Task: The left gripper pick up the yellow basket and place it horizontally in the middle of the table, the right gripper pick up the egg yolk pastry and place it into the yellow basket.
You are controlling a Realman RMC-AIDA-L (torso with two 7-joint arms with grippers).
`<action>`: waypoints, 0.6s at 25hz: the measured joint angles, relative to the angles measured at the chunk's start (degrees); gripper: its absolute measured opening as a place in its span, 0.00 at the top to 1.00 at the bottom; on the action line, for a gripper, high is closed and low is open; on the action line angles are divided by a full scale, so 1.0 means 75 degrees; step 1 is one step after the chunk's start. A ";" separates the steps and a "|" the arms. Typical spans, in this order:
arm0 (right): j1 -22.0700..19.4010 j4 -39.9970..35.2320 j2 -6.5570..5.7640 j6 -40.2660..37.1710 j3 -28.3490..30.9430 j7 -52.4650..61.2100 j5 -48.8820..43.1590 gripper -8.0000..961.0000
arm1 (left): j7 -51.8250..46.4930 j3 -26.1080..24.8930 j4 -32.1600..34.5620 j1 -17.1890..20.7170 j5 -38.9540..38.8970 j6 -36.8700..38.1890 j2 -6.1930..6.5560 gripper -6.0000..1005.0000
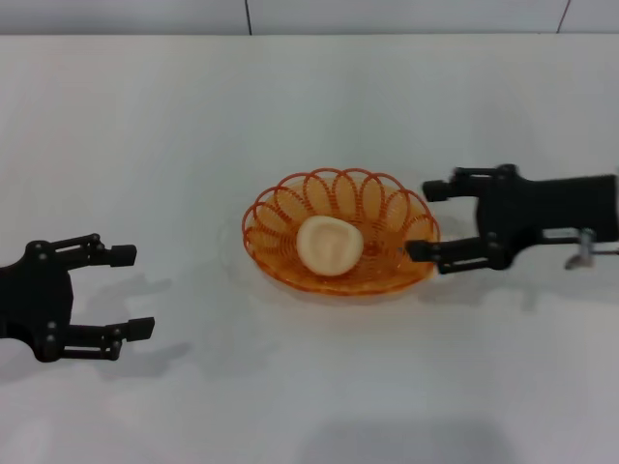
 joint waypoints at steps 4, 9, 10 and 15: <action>-0.0117 0.0401 -0.0039 -0.0839 0.0801 -0.0654 -0.0005 0.15 | -0.0003 0.0000 -0.0009 -0.0028 -0.0023 -0.0027 0.0001 0.12; -0.0167 0.0792 -0.0229 -0.1744 0.1422 -0.1254 -0.0024 0.14 | -0.0023 -0.0011 -0.0018 -0.0103 -0.0045 -0.0063 0.0018 0.12; -0.0173 0.0811 -0.0263 -0.1831 0.1426 -0.1313 -0.0037 0.14 | -0.0065 -0.0011 -0.0018 -0.0119 -0.0045 -0.0064 0.0019 0.12; -0.0185 0.0841 -0.0353 -0.1971 0.1478 -0.1321 -0.0263 0.14 | -0.0358 -0.0012 -0.0018 -0.0228 -0.0048 -0.0099 0.0041 0.12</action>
